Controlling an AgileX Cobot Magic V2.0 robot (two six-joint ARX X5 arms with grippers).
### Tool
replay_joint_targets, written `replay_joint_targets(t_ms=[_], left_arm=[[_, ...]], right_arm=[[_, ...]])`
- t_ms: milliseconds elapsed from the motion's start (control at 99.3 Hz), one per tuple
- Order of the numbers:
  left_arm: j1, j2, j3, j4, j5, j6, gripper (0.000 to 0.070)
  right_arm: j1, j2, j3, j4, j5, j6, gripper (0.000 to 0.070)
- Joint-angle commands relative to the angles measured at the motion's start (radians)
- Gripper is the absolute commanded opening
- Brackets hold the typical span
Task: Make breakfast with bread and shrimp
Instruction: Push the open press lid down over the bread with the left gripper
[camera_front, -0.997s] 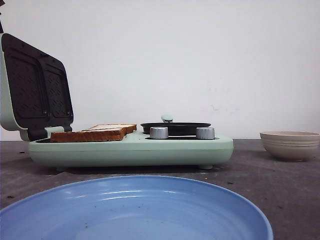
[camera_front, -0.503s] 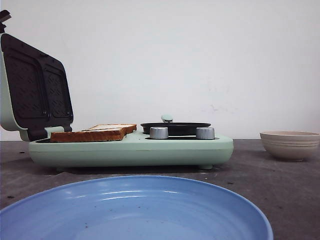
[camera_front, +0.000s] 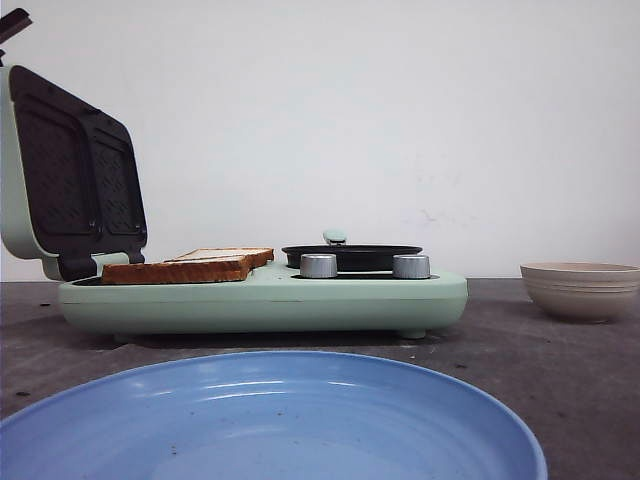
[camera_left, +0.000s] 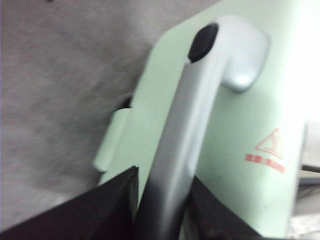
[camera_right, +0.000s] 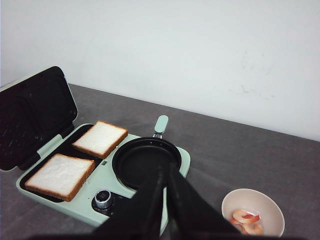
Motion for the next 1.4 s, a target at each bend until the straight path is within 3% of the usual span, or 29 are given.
replay_joint_targets(t_ms=[0,242,403,503,785,886,1087,1148,1238,1278,1319,1389], left_arm=[[-0.042,0.019,0.016,0.058,0.043,-0.082,0.001],[-0.158,0.019,0.016,0.146,0.039,-0.089,0.001],[-0.252,0.019,0.016,0.18,-0.018,-0.069,0.001],[-0.316,0.019,0.016,0.197,-0.09,-0.034,0.001],[-0.491,0.033,0.016,0.209,-0.39,0.09,0.0011],[-0.533,0.056,0.016,0.209,-0.432,0.125,0.0011],[-0.572,0.092,0.016,0.205,-0.436,0.13,0.0036],[-0.575,0.092,0.016,0.211,-0.447,0.13,0.0144],[-0.576,0.091,0.016,0.232,-0.452,0.129,0.0483],[-0.575,0.091,0.016,0.232,-0.452,0.12,0.0593],[-0.575,0.09,0.017,0.23,-0.451,0.114,0.0639],[-0.575,0.084,0.018,0.224,-0.449,0.114,0.0638]], right_arm=[[0.003,0.012,0.015,0.016,0.0,0.014,0.0],[0.003,0.024,0.015,0.016,-0.002,0.019,0.0],[0.003,0.024,0.015,0.017,-0.002,0.019,0.0],[0.003,0.024,0.015,0.017,-0.002,0.019,0.0],[0.003,0.028,0.015,0.016,-0.002,0.019,0.0],[0.003,0.028,0.015,0.016,-0.002,0.019,0.0],[0.003,0.028,0.015,0.006,-0.002,0.019,0.0],[0.003,0.028,0.015,0.0,-0.002,0.019,0.0],[0.003,0.028,0.015,-0.011,-0.002,0.019,0.0],[0.003,0.028,0.015,-0.016,-0.002,0.019,0.0],[0.003,0.029,0.015,-0.021,-0.002,0.019,0.0],[0.003,0.034,0.014,-0.027,-0.001,0.019,0.0]])
